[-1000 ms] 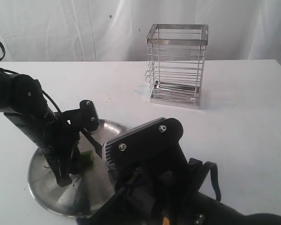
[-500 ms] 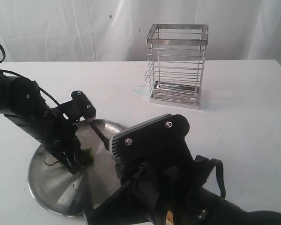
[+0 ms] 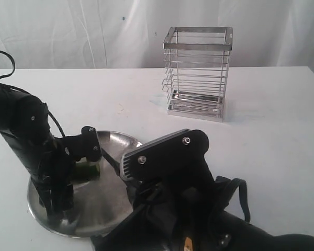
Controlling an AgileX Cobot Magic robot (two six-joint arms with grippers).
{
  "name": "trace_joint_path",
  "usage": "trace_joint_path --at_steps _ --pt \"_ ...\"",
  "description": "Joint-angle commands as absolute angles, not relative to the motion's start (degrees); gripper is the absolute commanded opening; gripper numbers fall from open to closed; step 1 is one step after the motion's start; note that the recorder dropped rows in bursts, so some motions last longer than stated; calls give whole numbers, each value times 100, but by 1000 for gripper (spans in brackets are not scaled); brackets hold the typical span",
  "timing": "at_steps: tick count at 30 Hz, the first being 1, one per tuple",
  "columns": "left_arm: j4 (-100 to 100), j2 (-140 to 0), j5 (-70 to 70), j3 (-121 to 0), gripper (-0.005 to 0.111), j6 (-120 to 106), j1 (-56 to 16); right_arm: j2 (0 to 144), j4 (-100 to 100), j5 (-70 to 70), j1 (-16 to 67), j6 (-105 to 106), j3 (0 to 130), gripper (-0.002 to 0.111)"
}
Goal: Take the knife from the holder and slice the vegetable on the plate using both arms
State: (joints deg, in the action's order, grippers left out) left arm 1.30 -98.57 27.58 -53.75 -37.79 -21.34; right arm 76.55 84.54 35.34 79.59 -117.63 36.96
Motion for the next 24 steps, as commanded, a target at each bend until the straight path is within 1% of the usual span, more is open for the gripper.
trace_joint_path --at_steps 1,4,9,12,19,24 --pt "220 -9770 2420 -5336 57 -3730 -2129 7609 8535 3555 7933 -11705 3662 0" --pt "365 -9493 2020 -5336 57 -3730 -2129 7609 8565 3569 7933 -11705 3662 0" --pt "842 -9337 1947 -5336 57 -3730 -2129 7609 8565 3543 7933 -11705 3662 0" --pt "1072 -9337 1851 -5336 57 -3730 -2129 7609 8565 3460 7933 -11705 3662 0" --pt "1325 -9368 1009 -5336 57 -3730 -2129 7609 8575 3481 7933 -11705 3662 0" --pt "1659 -9589 1032 -5336 57 -3730 -2095 7609 8575 3860 7933 -11705 3662 0"
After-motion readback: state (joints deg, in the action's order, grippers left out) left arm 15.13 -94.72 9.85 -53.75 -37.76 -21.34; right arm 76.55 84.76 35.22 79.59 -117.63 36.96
